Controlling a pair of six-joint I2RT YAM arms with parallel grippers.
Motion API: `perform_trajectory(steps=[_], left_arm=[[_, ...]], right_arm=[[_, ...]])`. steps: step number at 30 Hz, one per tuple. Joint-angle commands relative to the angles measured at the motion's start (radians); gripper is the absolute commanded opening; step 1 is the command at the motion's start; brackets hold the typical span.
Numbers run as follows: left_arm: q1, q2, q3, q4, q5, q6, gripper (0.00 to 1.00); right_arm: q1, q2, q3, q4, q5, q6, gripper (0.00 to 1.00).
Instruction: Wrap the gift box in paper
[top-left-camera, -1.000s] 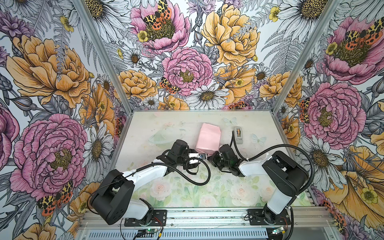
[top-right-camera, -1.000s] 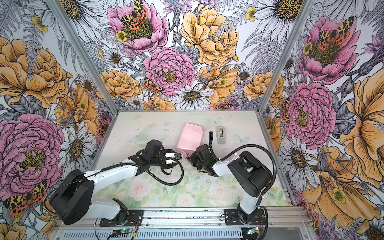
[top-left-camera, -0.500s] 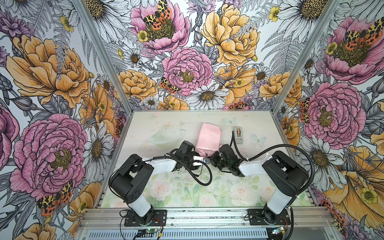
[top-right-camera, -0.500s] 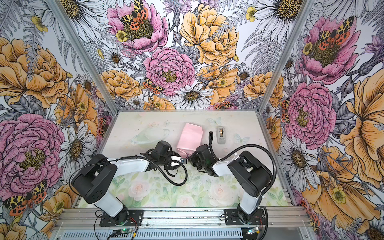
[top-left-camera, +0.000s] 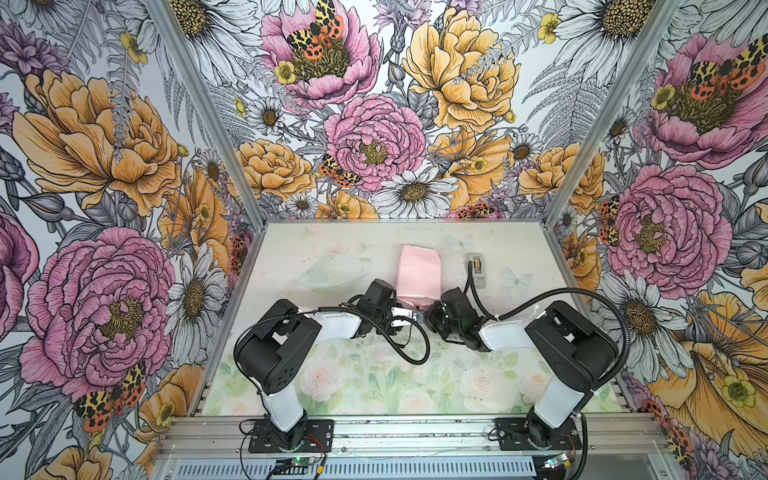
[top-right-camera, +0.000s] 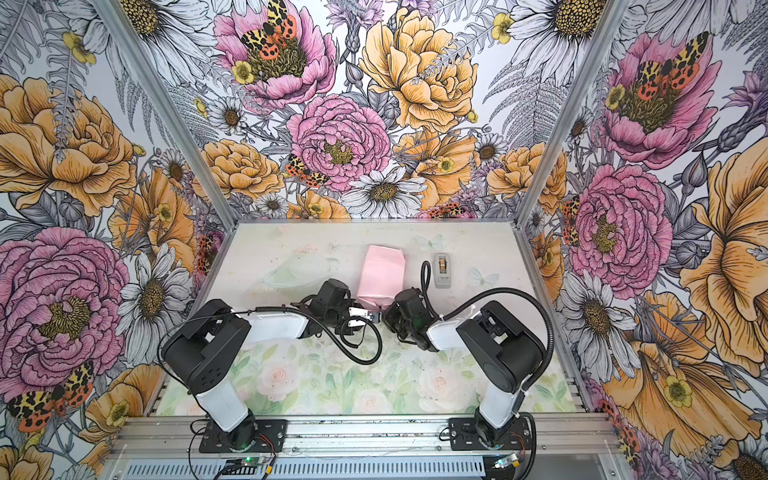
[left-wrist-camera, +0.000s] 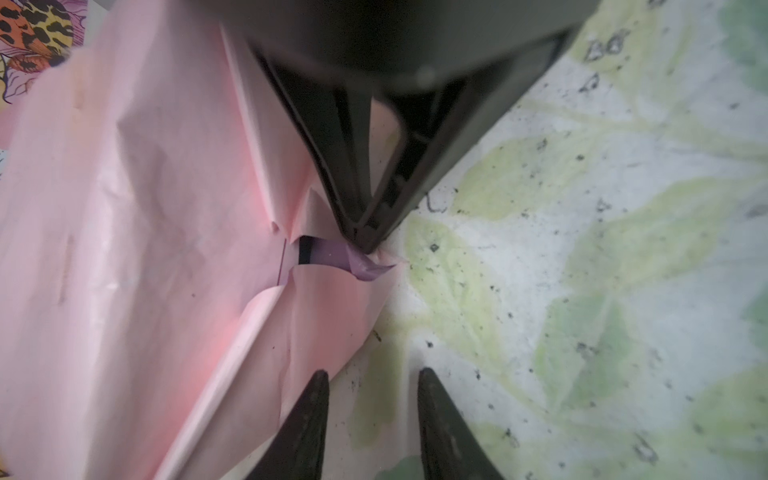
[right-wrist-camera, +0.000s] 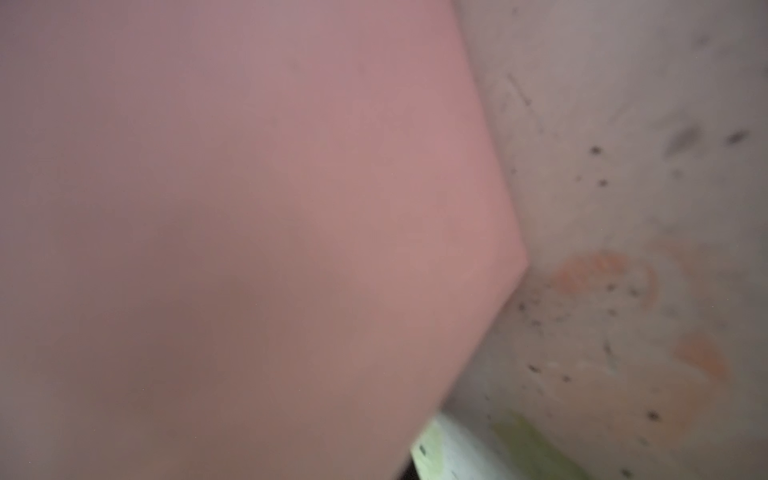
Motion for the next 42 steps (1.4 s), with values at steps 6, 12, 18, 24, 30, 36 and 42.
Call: perform_trajectory(steps=[6,12,18,24,30,36,42], left_arm=[[-0.01,-0.024,-0.029,0.107,-0.013,-0.037,0.4],[0.01,-0.131,-0.123,0.266,0.082,-0.178,0.48],[0.007,-0.193,-0.192,0.314,0.105,-0.201,0.51],[0.006,-0.205,-0.208,0.312,0.16,-0.205,0.51],[-0.081,-0.172,-0.271,0.521,0.123,-0.476,0.52],[-0.168,-0.057,-0.399,0.901,-0.028,-0.61,0.55],[-0.189,-0.015,-0.457,1.03,-0.075,-0.614,0.55]], right_arm=[[0.014,-0.044,0.009,0.047,-0.023,-0.011,0.0],[-0.009,-0.067,-0.018,0.033,-0.034,-0.019,0.0],[-0.036,-0.084,-0.029,0.02,-0.066,-0.034,0.0],[-0.066,-0.11,-0.03,-0.021,-0.097,-0.068,0.0],[-0.096,-0.116,-0.038,-0.038,-0.135,-0.089,0.0],[-0.108,-0.142,-0.055,-0.066,-0.16,-0.114,0.0],[-0.11,-0.198,-0.088,-0.111,-0.169,-0.134,0.0]])
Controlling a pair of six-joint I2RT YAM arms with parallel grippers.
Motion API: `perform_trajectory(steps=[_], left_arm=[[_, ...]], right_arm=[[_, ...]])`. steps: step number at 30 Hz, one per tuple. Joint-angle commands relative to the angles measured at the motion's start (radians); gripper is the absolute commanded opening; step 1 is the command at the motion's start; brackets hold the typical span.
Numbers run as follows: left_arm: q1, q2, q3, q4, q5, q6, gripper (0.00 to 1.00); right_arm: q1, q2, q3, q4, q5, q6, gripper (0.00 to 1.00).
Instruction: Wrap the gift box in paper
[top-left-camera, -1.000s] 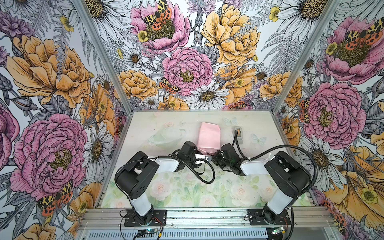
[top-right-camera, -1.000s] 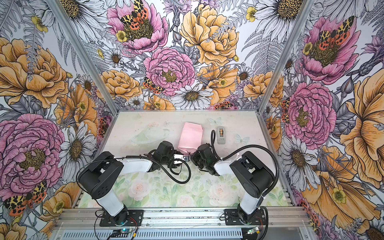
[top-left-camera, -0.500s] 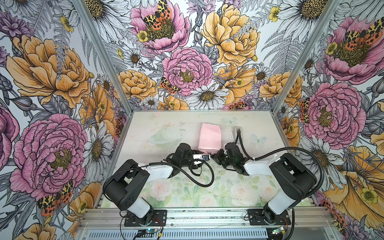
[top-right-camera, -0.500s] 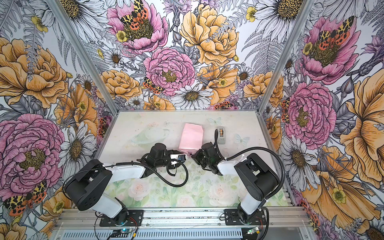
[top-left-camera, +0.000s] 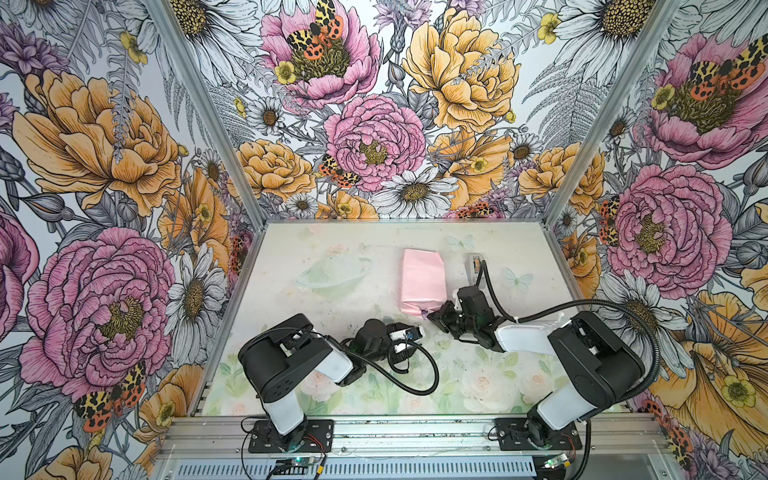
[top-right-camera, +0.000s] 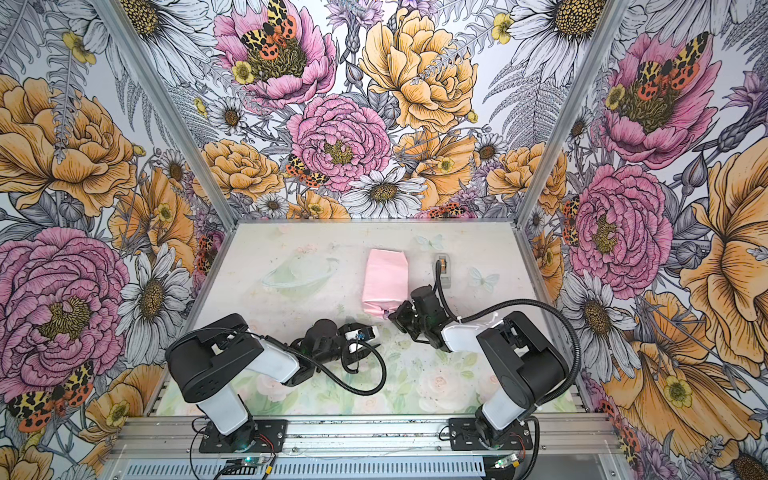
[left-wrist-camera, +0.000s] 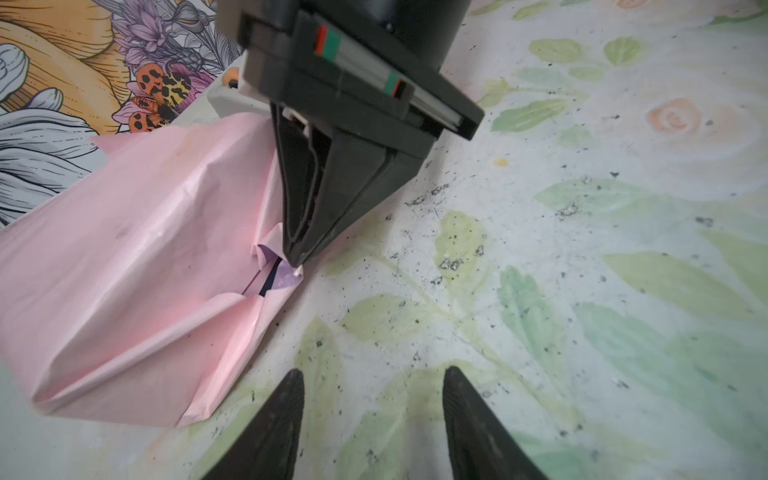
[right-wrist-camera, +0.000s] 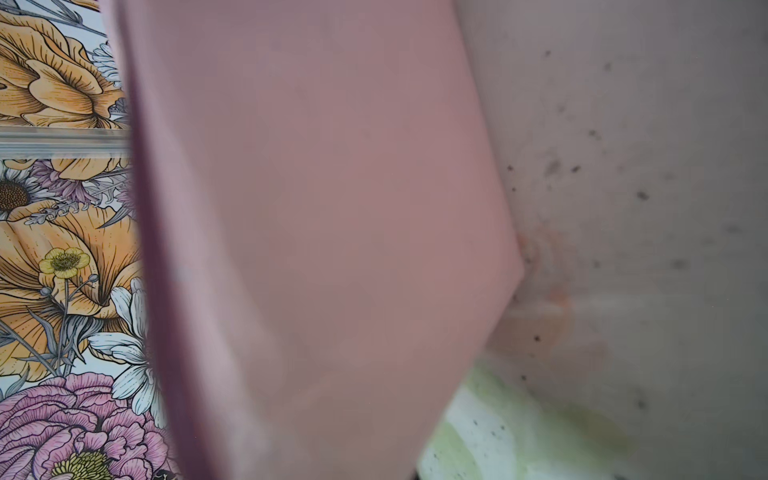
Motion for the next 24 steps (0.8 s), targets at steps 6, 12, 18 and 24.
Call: perform_trajectory(steps=[6,12,18,24], left_arm=[[-0.027,0.027,-0.001,0.135,-0.102,0.026,0.55],[-0.027,0.138,0.031,0.192,-0.121,0.07,0.53],[-0.027,0.172,0.057,0.242,-0.107,0.066,0.5],[-0.022,0.183,0.101,0.182,-0.108,0.077,0.49]], right_arm=[[-0.015,-0.083,-0.025,-0.061,-0.023,-0.052,0.0],[-0.018,-0.103,-0.039,-0.074,-0.032,-0.055,0.0],[-0.019,-0.128,-0.054,-0.095,-0.04,-0.062,0.0],[-0.021,-0.148,-0.063,-0.107,-0.038,-0.067,0.0]])
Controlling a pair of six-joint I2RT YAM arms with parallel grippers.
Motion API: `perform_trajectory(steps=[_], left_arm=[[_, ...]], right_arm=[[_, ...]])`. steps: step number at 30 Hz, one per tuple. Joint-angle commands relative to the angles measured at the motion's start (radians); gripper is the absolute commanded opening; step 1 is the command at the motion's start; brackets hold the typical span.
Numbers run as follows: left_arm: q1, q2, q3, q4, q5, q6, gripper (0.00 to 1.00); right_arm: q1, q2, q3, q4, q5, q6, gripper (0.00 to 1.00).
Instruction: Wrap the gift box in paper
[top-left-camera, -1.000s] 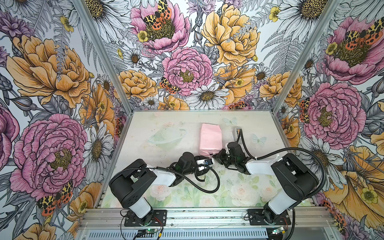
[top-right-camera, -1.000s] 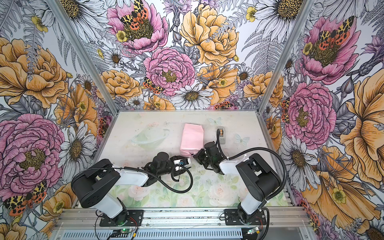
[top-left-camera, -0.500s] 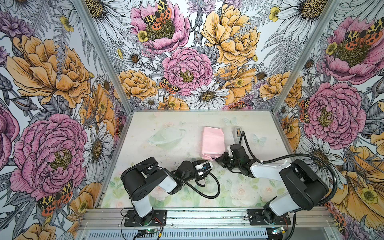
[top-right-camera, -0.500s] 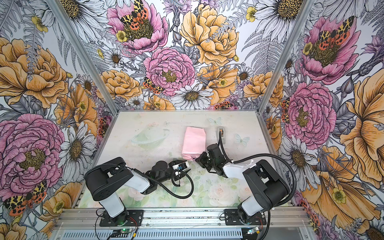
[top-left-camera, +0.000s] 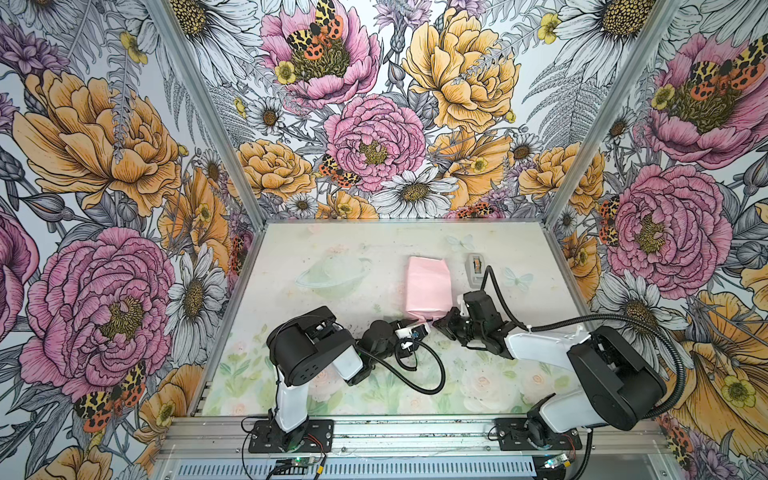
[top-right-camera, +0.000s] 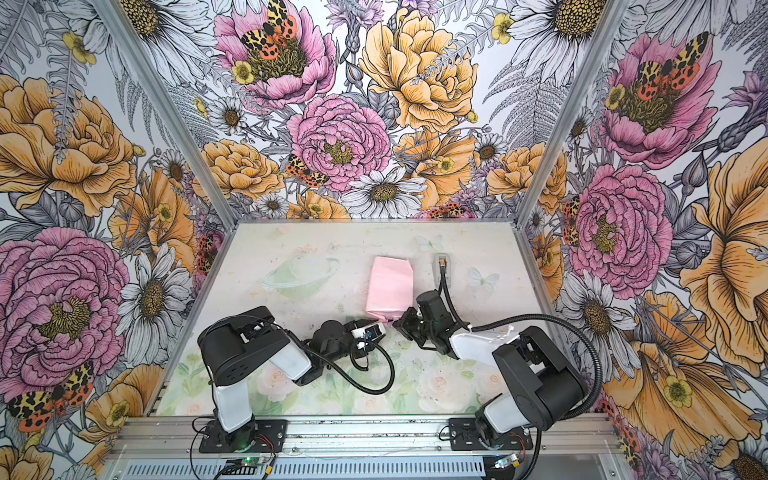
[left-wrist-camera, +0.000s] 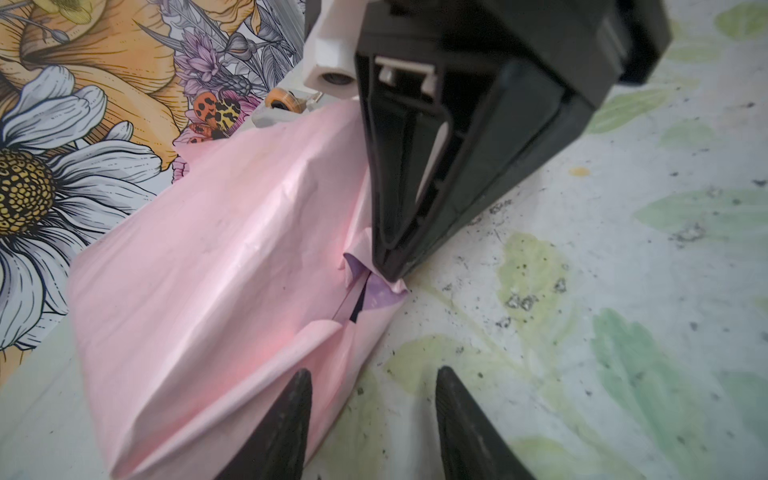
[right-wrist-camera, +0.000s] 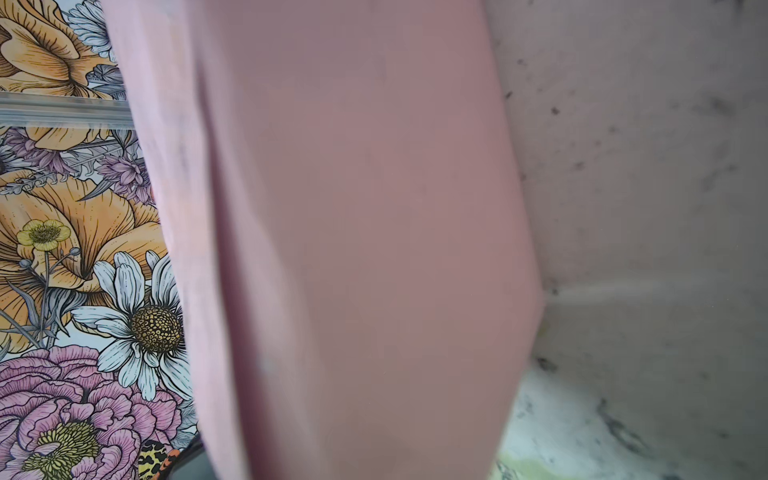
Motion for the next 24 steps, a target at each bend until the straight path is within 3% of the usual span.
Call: perform_trajectory(steps=[1,7,18,22,24], left_arm=[[0.001,0.014,0.022,0.009,-0.004,0.016,0.49],[0.013,0.022,0.061,-0.075,0.015,0.029,0.44],[0.02,0.027,0.095,-0.142,0.038,0.047,0.26],[0.022,0.029,0.1,-0.139,0.041,0.027,0.12],[0.027,0.026,0.096,-0.127,0.05,0.006,0.05]], right_arm=[[-0.008,-0.036,-0.014,-0.006,-0.007,-0.027,0.0],[-0.009,-0.053,-0.019,-0.015,-0.01,-0.028,0.0],[-0.011,-0.07,-0.019,-0.022,-0.01,-0.028,0.0],[-0.011,-0.081,-0.02,-0.024,-0.009,-0.028,0.0],[-0.015,-0.099,-0.028,-0.025,-0.001,-0.03,0.07]])
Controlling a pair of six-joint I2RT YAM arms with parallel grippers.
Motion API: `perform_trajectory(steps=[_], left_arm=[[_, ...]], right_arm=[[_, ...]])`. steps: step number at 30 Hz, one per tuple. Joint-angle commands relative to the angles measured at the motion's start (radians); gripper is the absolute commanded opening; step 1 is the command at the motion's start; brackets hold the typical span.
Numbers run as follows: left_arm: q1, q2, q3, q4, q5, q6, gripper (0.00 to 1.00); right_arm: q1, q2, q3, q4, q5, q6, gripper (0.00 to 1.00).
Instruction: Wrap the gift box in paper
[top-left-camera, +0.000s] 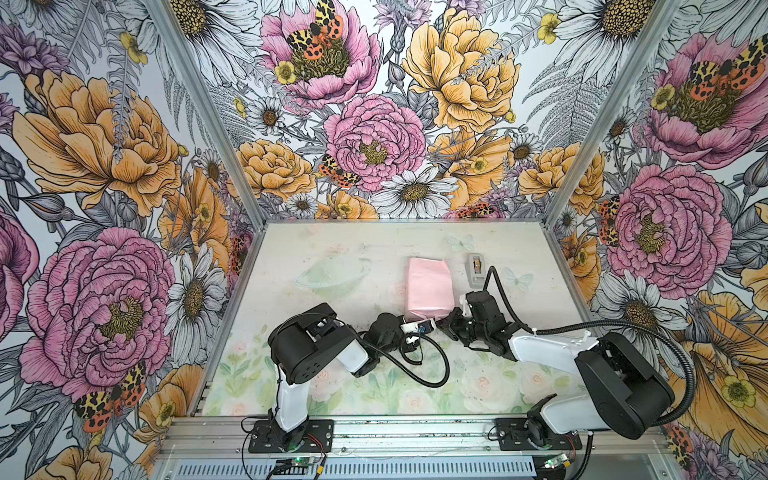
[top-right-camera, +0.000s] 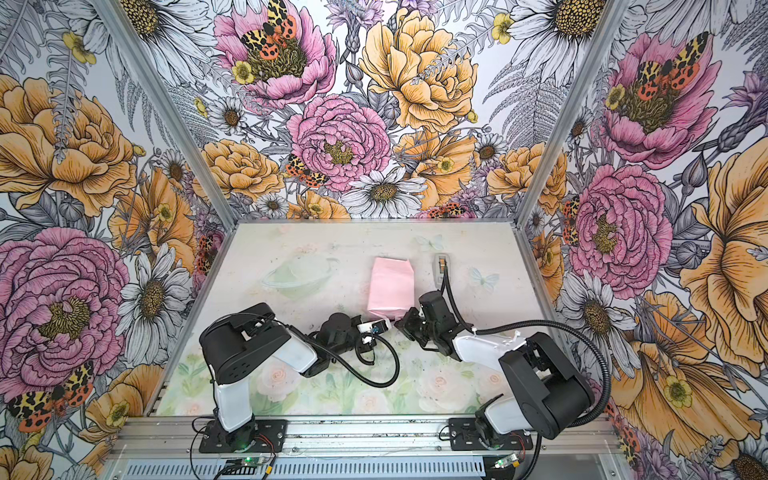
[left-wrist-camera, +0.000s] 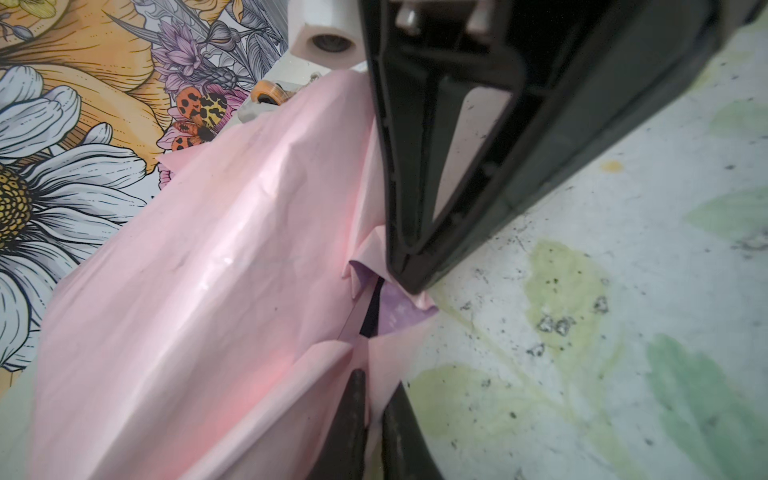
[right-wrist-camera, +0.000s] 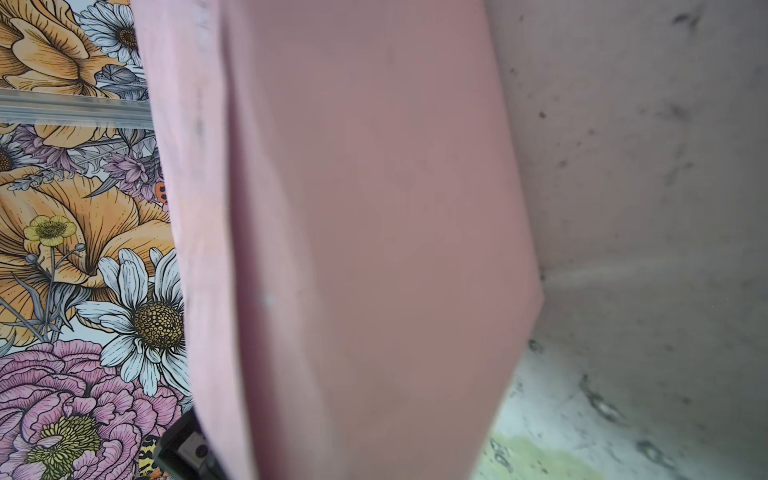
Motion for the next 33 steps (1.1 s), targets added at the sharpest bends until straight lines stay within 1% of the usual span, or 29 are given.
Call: perform_trajectory(steps=[1,4,7,12,14,18,22,24,30,33], left_arm=[[0.015,0.011,0.011,0.011,0.038,-0.043,0.03],[0.029,0.008,0.009,0.019,0.074,-0.086,0.0],[0.037,0.015,0.007,0.043,0.101,-0.119,0.0],[0.046,0.02,0.004,0.068,0.132,-0.16,0.0],[0.05,0.022,0.004,0.08,0.143,-0.177,0.0],[0.059,0.024,0.004,0.099,0.158,-0.209,0.0],[0.062,0.016,0.004,0.103,0.164,-0.232,0.0],[0.063,0.011,0.004,0.099,0.165,-0.239,0.0],[0.066,0.008,0.006,0.094,0.165,-0.259,0.0],[0.068,0.006,0.008,0.094,0.169,-0.266,0.0]], right_arm=[[-0.011,-0.059,-0.02,0.004,0.004,-0.014,0.12],[-0.022,-0.111,-0.047,0.0,0.021,-0.023,0.21],[-0.033,-0.176,-0.071,-0.039,0.044,-0.059,0.26],[-0.038,-0.259,-0.095,-0.1,0.082,-0.136,0.3],[-0.038,-0.261,-0.099,-0.116,0.083,-0.167,0.31],[-0.031,-0.229,-0.129,-0.038,0.054,-0.179,0.31],[-0.005,-0.189,-0.131,-0.01,0.064,-0.203,0.37],[0.009,-0.16,-0.128,0.012,0.063,-0.196,0.37],[0.033,-0.063,-0.114,0.104,0.072,-0.141,0.3],[0.04,-0.034,-0.107,0.133,0.083,-0.129,0.28]])
